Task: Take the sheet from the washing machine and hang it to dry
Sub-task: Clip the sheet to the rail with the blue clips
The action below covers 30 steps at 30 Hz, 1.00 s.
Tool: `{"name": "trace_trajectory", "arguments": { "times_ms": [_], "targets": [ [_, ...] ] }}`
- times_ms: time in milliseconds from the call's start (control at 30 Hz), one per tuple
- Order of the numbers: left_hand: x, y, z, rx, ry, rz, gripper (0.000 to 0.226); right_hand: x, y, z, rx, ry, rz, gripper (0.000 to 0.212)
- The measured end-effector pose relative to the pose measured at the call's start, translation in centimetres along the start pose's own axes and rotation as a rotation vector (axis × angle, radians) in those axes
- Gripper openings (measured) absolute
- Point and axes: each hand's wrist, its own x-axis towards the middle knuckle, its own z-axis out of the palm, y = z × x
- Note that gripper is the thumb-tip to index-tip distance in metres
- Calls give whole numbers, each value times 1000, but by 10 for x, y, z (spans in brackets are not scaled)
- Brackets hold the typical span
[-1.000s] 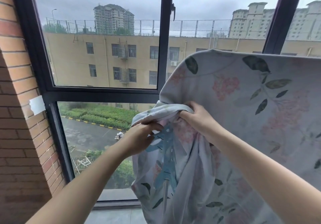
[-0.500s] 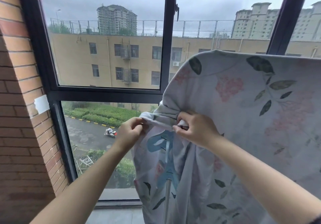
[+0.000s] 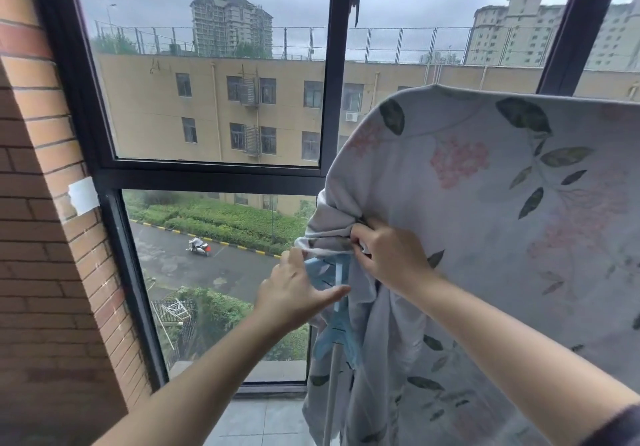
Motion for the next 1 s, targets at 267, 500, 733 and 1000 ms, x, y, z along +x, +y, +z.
{"name": "trace_trajectory", "arguments": {
  "times_ms": [267, 500, 733, 1000],
  "targets": [
    [-3, -8, -20, -129, 68, 106, 41, 4, 5, 2, 114, 17, 101, 5],
    [-15, -44, -64, -178, -165, 258, 21, 4, 5, 7, 264, -53, 198, 11],
    [-20, -69, -87, -672, -311, 286, 55, 7, -5, -10, 1307, -473, 329, 40],
    [-11, -62, -87, -826, -311, 285, 97, -3, 3, -5, 1569, -582, 245, 83]
  ]
}}
